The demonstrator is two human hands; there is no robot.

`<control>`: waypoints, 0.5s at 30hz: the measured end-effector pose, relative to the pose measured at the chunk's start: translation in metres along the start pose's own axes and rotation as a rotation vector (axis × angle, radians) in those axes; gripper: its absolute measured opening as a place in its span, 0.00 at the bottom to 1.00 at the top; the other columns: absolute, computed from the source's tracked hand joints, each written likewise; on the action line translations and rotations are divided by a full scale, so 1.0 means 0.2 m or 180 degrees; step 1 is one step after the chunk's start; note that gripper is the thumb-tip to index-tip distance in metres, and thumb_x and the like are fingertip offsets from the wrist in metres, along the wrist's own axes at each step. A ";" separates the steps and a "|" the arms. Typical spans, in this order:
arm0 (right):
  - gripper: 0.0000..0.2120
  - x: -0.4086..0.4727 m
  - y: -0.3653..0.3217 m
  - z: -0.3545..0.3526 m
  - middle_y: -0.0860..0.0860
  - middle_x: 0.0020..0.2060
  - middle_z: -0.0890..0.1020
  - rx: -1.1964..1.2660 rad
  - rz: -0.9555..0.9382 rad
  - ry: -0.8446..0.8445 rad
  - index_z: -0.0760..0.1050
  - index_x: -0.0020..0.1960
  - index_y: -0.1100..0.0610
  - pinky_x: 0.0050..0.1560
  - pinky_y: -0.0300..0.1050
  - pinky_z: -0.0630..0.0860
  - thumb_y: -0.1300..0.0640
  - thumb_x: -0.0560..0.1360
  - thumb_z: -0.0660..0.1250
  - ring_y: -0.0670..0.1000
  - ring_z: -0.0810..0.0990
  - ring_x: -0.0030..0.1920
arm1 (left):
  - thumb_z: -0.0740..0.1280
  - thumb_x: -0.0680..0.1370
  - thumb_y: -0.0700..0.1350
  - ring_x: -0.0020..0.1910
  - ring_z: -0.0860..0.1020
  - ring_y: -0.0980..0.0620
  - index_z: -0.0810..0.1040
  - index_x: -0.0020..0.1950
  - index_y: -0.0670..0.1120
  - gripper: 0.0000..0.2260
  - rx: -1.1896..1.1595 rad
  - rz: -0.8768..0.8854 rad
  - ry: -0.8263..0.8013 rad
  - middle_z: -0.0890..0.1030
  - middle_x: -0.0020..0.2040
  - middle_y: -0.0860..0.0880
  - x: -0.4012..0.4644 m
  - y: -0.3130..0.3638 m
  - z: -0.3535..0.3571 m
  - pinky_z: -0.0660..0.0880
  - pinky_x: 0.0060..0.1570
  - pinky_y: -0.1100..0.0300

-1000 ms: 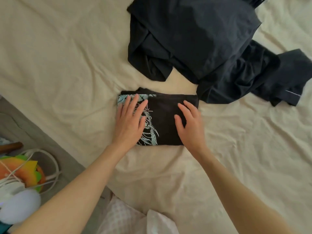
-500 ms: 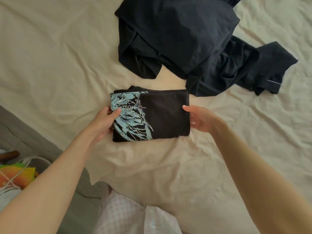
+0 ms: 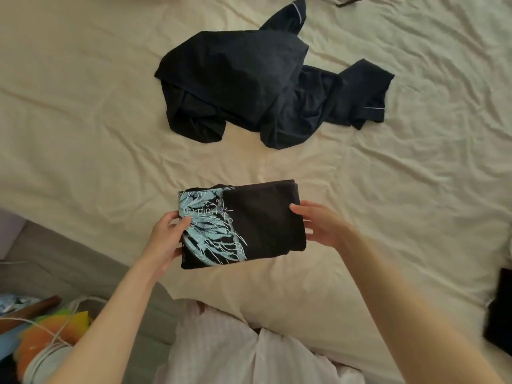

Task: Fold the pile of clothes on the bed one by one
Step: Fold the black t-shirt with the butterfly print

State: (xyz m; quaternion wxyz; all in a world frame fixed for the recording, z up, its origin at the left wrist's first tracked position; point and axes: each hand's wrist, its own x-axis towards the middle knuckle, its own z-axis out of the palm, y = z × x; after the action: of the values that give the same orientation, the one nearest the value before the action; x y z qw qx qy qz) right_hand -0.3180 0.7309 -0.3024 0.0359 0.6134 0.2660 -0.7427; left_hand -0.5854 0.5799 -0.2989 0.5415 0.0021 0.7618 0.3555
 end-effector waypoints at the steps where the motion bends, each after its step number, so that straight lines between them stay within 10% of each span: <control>1: 0.11 -0.05 0.06 -0.03 0.50 0.54 0.80 0.0109 0.0002 0.0023 0.76 0.59 0.54 0.46 0.47 0.76 0.57 0.78 0.65 0.52 0.79 0.53 | 0.63 0.80 0.43 0.43 0.79 0.48 0.74 0.52 0.49 0.03 0.0064 -0.0016 -0.0033 0.81 0.47 0.46 -0.04 -0.01 0.02 0.76 0.38 0.54; 15: 0.11 -0.87 0.80 -0.78 0.51 0.55 0.81 0.0736 -0.0466 0.0395 0.77 0.60 0.53 0.48 0.48 0.76 0.58 0.78 0.64 0.53 0.78 0.53 | 0.65 0.78 0.42 0.46 0.80 0.43 0.74 0.57 0.45 0.08 0.0623 0.0129 -0.0763 0.81 0.49 0.42 -0.89 -0.34 0.66 0.78 0.39 0.52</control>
State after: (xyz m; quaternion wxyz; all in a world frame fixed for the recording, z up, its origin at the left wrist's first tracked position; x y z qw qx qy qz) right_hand -0.0749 0.6154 -0.2142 -0.1058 0.6372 0.2244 -0.7297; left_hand -0.3774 0.5320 -0.2104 0.6185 0.1126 0.7225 0.2877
